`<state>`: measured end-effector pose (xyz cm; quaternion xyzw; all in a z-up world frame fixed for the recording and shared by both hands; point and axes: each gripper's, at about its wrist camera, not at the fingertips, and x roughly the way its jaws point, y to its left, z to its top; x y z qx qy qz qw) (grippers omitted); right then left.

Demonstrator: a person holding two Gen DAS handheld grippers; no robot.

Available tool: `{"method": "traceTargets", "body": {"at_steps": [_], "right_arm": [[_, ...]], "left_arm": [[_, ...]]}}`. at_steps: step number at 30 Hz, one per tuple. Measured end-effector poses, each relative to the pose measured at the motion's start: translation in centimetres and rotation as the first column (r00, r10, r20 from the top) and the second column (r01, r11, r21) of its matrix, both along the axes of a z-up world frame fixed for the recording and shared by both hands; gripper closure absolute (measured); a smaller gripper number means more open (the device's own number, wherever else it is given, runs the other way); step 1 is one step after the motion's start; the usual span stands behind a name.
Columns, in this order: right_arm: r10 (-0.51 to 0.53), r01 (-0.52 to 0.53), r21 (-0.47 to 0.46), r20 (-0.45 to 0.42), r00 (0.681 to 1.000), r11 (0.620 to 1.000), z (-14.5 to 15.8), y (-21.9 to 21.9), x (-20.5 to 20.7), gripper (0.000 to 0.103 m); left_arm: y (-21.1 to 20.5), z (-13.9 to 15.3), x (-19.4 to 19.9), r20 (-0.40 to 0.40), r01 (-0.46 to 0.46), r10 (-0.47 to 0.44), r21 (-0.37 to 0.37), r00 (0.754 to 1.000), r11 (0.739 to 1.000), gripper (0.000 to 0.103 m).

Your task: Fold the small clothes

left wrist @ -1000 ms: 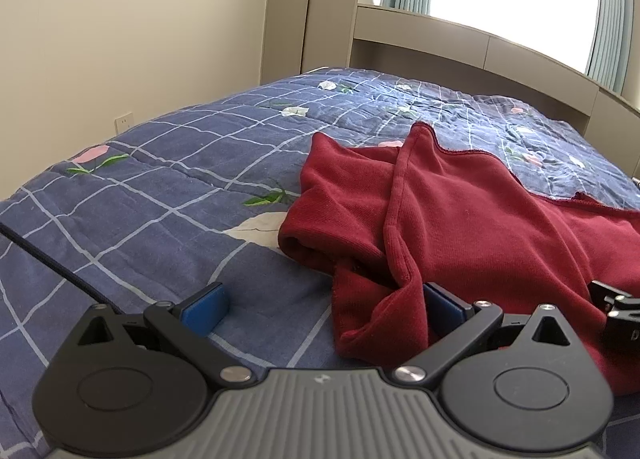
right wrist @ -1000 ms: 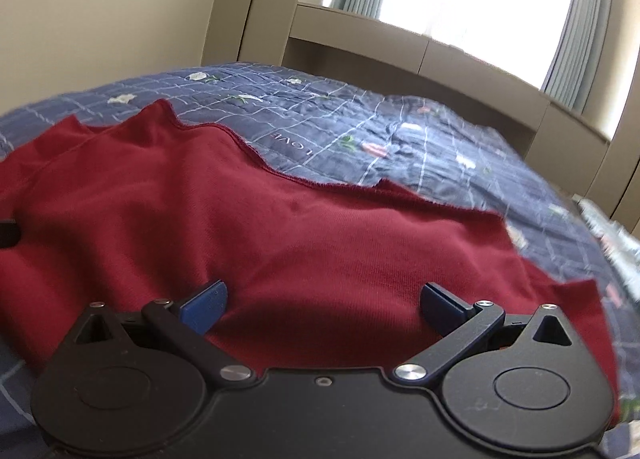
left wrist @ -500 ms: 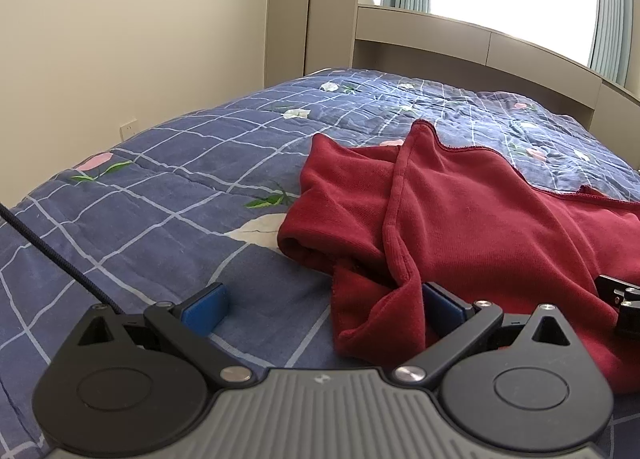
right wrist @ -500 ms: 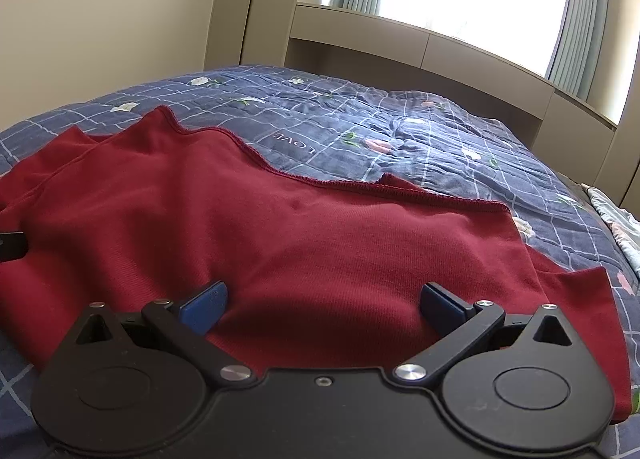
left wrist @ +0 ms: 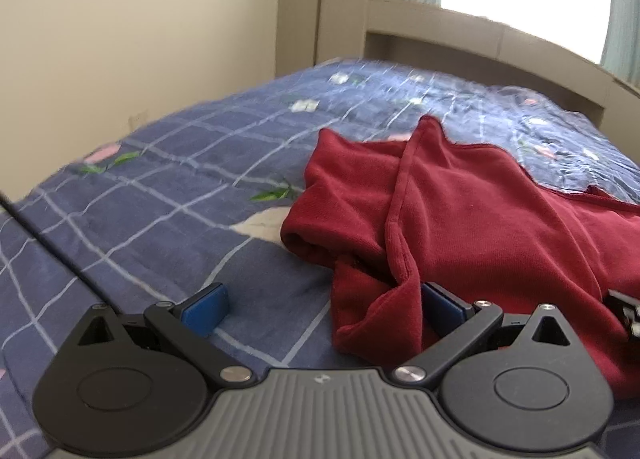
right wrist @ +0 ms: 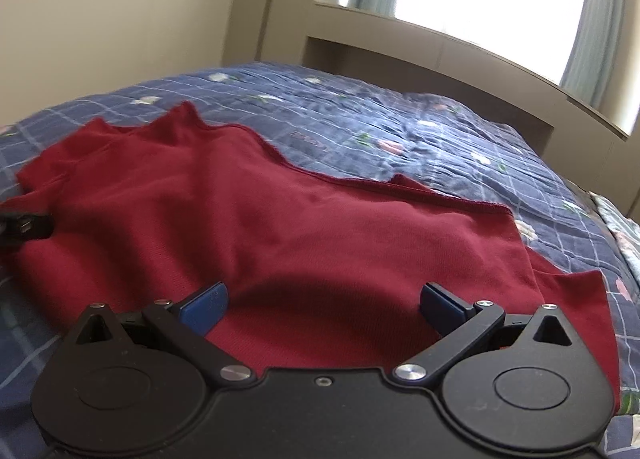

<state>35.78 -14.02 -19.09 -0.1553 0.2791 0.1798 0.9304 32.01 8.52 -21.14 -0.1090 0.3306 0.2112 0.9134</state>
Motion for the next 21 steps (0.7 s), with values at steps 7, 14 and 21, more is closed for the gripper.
{"method": "traceTargets", "body": {"at_steps": [7, 14, 21], "right_arm": [[0.008, -0.009, -0.023, -0.021, 1.0, 1.0, -0.7, 0.0, -0.9, 0.001], [0.008, -0.006, -0.06, 0.021, 1.0, 0.998, -1.1, 0.5, -1.3, 0.0], [0.008, -0.007, -0.046, 0.014, 1.0, 0.999, -1.1, 0.3, -1.2, 0.001]], "left_arm": [[-0.2, 1.4, 0.4, -0.111, -0.067, 0.057, -0.085, 0.992, 0.994, 0.001], [0.0, 1.2, 0.6, -0.136, -0.078, 0.064, -0.102, 0.989, 0.992, 0.001], [1.1, 1.6, 1.3, -0.172, -0.076, 0.048, -0.161, 0.984, 0.984, 0.001]]}}
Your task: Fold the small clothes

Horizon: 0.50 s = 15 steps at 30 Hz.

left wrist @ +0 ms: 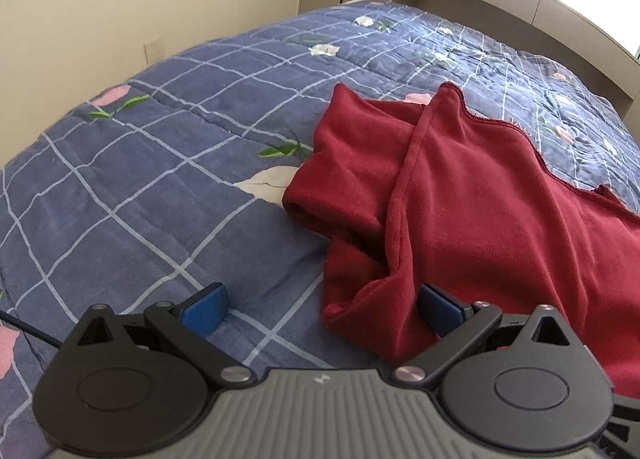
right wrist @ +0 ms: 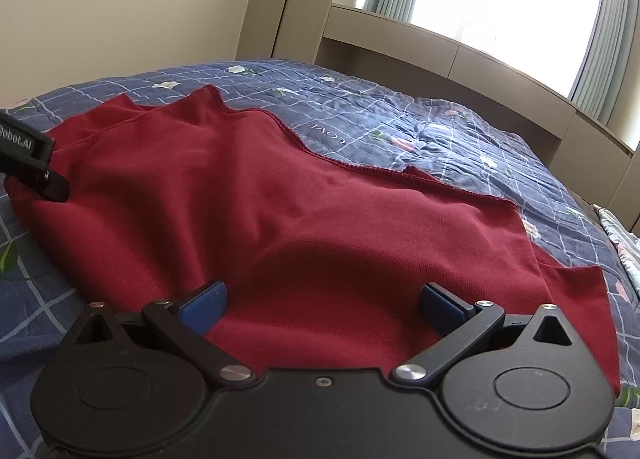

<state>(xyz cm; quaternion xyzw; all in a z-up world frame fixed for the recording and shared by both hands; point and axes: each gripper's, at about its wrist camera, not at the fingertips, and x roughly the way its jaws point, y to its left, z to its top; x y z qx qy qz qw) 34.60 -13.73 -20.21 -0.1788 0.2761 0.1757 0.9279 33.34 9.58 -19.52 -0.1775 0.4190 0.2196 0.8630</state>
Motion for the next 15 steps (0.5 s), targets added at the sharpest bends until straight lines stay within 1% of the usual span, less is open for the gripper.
{"method": "traceTargets", "body": {"at_steps": [3, 4, 6, 8, 9, 12, 14, 15], "right_arm": [[0.0, 0.0, 0.001, 0.0, 1.0, 1.0, 0.0, 0.0, 0.0, 0.0], [0.0, 0.0, 0.001, 0.0, 1.0, 1.0, 0.0, 0.0, 0.0, 0.0], [0.0, 0.0, 0.002, 0.0, 1.0, 1.0, 0.0, 0.0, 0.0, 0.001], [0.0, 0.0, 0.004, -0.001, 1.0, 1.0, 0.0, 0.0, 0.0, 0.001], [0.0, 0.0, 0.006, -0.001, 1.0, 1.0, 0.0, 0.0, 0.0, 0.001], [0.001, -0.001, 0.012, -0.004, 1.0, 1.0, 0.1, -0.2, 0.0, 0.0], [0.002, -0.002, 0.016, -0.006, 1.0, 1.0, 0.1, -0.2, 0.0, 0.0], [0.002, -0.002, 0.018, -0.007, 1.0, 1.0, 0.2, -0.3, 0.0, 0.0]], "left_arm": [[0.8, 0.3, 0.0, 0.012, -0.021, 0.022, -0.046, 1.0, 0.999, 0.001], [1.0, 0.3, -0.2, 0.023, -0.029, 0.031, -0.058, 0.999, 0.998, 0.003], [1.4, 0.6, -0.6, 0.056, -0.033, 0.038, -0.09, 0.998, 0.995, 0.01], [1.8, 0.7, -0.8, 0.095, -0.024, 0.036, -0.122, 0.995, 0.992, 0.02], [2.0, 0.7, -0.8, 0.106, -0.023, 0.038, -0.14, 0.994, 0.99, 0.021], [3.1, 0.5, -0.4, 0.128, -0.044, 0.072, -0.205, 0.989, 0.978, 0.021], [4.0, 0.3, 0.2, 0.138, -0.058, 0.096, -0.254, 0.986, 0.966, 0.016], [4.5, 0.2, 0.5, 0.142, -0.061, 0.103, -0.274, 0.984, 0.96, 0.015]]}}
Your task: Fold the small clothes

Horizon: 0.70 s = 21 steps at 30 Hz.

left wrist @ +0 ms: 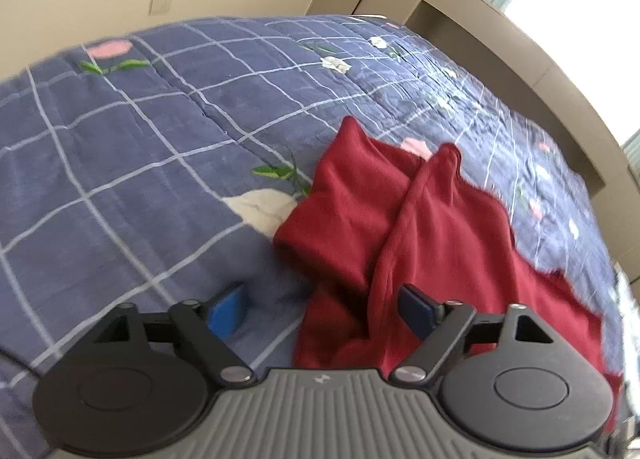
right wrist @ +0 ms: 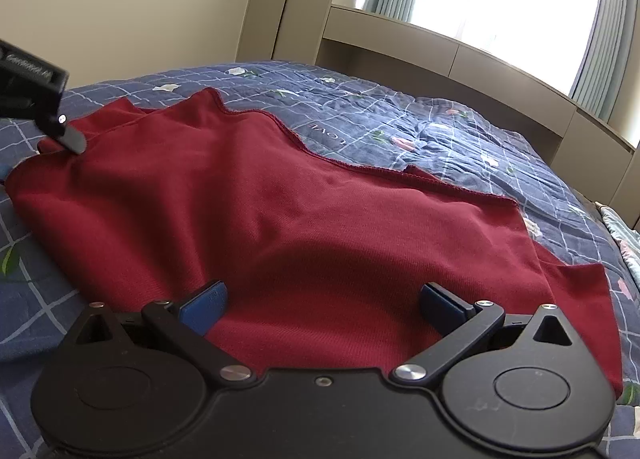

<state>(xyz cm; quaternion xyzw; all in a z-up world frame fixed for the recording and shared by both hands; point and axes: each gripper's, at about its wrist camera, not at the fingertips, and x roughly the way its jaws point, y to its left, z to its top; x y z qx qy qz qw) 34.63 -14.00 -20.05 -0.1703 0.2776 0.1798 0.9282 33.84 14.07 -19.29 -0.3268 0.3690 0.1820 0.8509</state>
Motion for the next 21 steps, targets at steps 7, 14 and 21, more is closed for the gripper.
{"method": "traceTargets", "body": {"at_steps": [7, 14, 21], "right_arm": [[0.0, 0.0, 0.002, -0.001, 1.0, 1.0, 0.0, 0.0, 0.0, 0.0], [0.001, -0.001, 0.006, -0.003, 1.0, 1.0, 0.0, 0.0, 0.0, 0.0], [0.032, -0.024, 0.122, -0.068, 0.997, 0.992, 1.4, -2.0, 0.9, 0.0]], "left_arm": [[0.8, 0.2, 1.9, -0.021, -0.011, 0.011, 0.002, 1.0, 1.0, 0.035], [0.2, 0.8, 2.7, -0.02, 0.034, -0.034, -0.009, 0.999, 0.999, 0.081], [-1.0, 3.5, 2.7, 0.028, 0.081, -0.082, 0.03, 0.996, 0.996, 0.092]]}}
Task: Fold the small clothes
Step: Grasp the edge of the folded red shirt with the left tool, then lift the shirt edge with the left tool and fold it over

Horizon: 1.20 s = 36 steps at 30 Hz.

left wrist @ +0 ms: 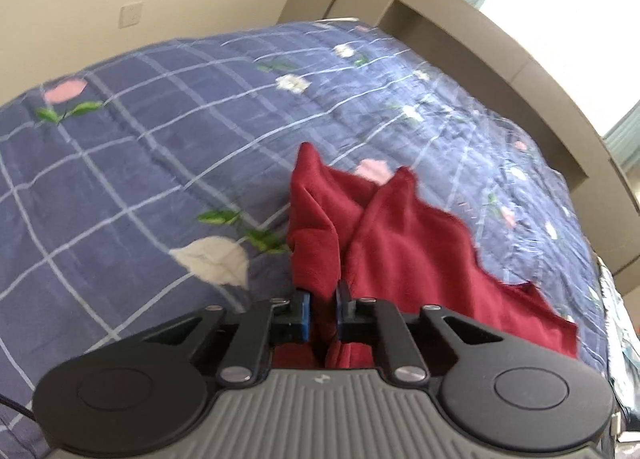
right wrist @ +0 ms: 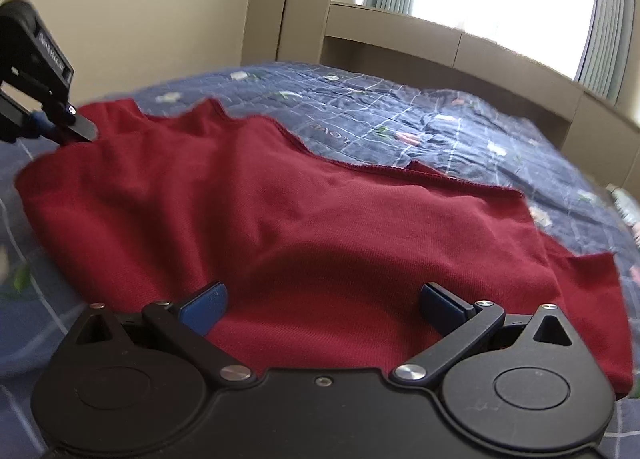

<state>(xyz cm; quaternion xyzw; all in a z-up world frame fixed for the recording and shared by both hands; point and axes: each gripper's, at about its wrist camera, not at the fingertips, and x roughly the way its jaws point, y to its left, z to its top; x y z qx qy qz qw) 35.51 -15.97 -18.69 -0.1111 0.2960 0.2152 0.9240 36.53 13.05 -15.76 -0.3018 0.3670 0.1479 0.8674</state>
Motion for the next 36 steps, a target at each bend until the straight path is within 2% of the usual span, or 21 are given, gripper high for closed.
{"method": "traceTargets", "body": {"at_steps": [2, 6, 12, 16, 20, 24, 27, 30, 33, 36], "right_arm": [[0.009, -0.008, 0.032, -0.015, 1.0, 0.999, 0.6, -1.3, 0.3, 0.0], [-0.015, 0.015, -0.011, 0.001, 1.0, 1.0, 1.8, -4.0, 0.4, 0.0], [-0.025, 0.025, -0.008, 0.003, 1.0, 1.0, 3.6, -9.6, 0.6, 0.0], [-0.071, 0.071, -0.017, 0.005, 0.997, 0.997, 4.7, -13.6, 0.4, 0.0], [-0.127, 0.127, -0.032, 0.012, 0.992, 0.991, 5.4, -17.3, -0.2, 0.0], [-0.194, 0.194, -0.061, 0.003, 0.981, 0.979, 5.0, -20.5, -1.0, 0.0], [-0.246, 0.244, -0.072, -0.02, 0.969, 0.967, 4.3, -22.8, -1.4, 0.0], [-0.28, 0.277, -0.06, -0.051, 0.959, 0.959, 3.7, -24.3, -1.4, 0.0], [-0.305, 0.302, -0.046, -0.071, 0.95, 0.952, 3.3, -25.3, -1.0, 0.0], [-0.319, 0.317, -0.031, -0.076, 0.945, 0.948, 3.2, -25.5, -0.4, 0.0]], "left_arm": [[-0.7, 1.1, 0.2, 0.018, 0.04, -0.04, 0.017, 0.999, 0.999, 0.093], [-2.8, 3.3, 1.0, 0.043, 0.113, -0.115, 0.058, 0.992, 0.992, 0.094], [-6.9, 6.5, 2.6, 0.098, 0.213, -0.217, 0.047, 0.971, 0.976, 0.094], [-11.5, 8.6, 3.9, 0.136, 0.317, -0.319, 0.038, 0.938, 0.948, 0.094], [-17.9, 9.6, 5.3, 0.158, 0.458, -0.455, 0.02, 0.876, 0.889, 0.094], [-24.5, 9.0, 6.0, 0.161, 0.594, -0.587, 0.005, 0.794, 0.805, 0.094], [-28.3, 6.9, 6.4, 0.103, 0.656, -0.651, -0.008, 0.752, 0.755, 0.094], [-31.0, 4.3, 6.5, 0.003, 0.687, -0.687, 0.025, 0.727, 0.726, 0.093], [-31.7, 3.0, 6.4, -0.042, 0.699, -0.698, 0.014, 0.715, 0.715, 0.088], [-30.8, 2.4, 6.9, -0.033, 0.694, -0.695, -0.048, 0.718, 0.719, 0.069]]}}
